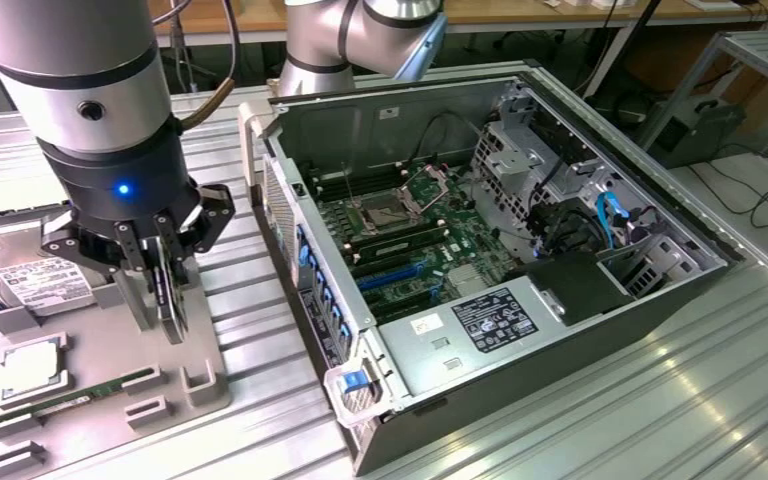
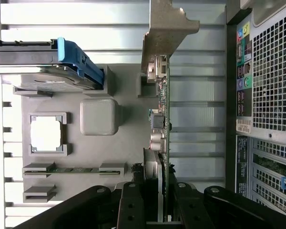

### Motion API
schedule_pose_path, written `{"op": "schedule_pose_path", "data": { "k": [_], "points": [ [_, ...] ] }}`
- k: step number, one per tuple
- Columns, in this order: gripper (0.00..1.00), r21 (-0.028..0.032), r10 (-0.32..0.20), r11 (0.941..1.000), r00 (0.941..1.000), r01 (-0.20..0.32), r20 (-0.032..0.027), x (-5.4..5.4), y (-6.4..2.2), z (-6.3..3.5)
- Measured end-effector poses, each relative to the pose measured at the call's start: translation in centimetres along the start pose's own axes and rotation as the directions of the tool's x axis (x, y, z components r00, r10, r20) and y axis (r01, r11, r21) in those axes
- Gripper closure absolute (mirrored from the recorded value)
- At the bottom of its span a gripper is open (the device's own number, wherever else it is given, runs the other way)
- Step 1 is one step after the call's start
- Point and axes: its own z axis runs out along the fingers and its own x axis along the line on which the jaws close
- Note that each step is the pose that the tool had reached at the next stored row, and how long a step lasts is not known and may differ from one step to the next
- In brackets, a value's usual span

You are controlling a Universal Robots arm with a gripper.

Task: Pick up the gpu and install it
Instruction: 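Pick up the gpu and move the gpu toward the slot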

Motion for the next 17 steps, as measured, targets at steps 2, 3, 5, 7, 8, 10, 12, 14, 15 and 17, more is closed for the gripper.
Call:
{"op": "schedule_pose_path", "data": {
  "k": [2,3,5,7,8,10,12,14,15,17],
  "points": [
    [0.72,0.0,0.0,1.0,1.0,0.0,0.0,0.0,0.01,-0.19],
    [0.72,0.0,0.0,1.0,1.0,0.0,0.0,0.0,0.01,-0.26],
    [0.72,-0.0001,0.0,1.0,1.0,0.0,0.0001,0.0,0.02,-0.41],
    [0.72,-0.0001,0.0,1.0,1.0,0.0,0.0001,0.0,0.02,-0.46],
    [0.72,0.0,0.0,1.0,1.0,0.0,0.0001,0.0,0.01,-0.49],
    [0.72,-0.0001,0.0,1.0,1.0,0.0,0.0001,-0.01,0.01,-0.54],
    [0.72,0.0,0.0,1.0,1.0,0.0,0.0,0.0,0.02,-0.6],
    [0.72,0.0,0.0,1.0,1.0,0.0,-0.0001,0.0,0.02,-0.69],
    [0.72,0.0,0.0,1.0,1.0,0.0,0.0,0.0,0.02,-0.74],
    [0.72,-0.0002,0.0,1.0,1.0,0.0,0.0002,0.0,0.02,-0.81]
  ]
}}
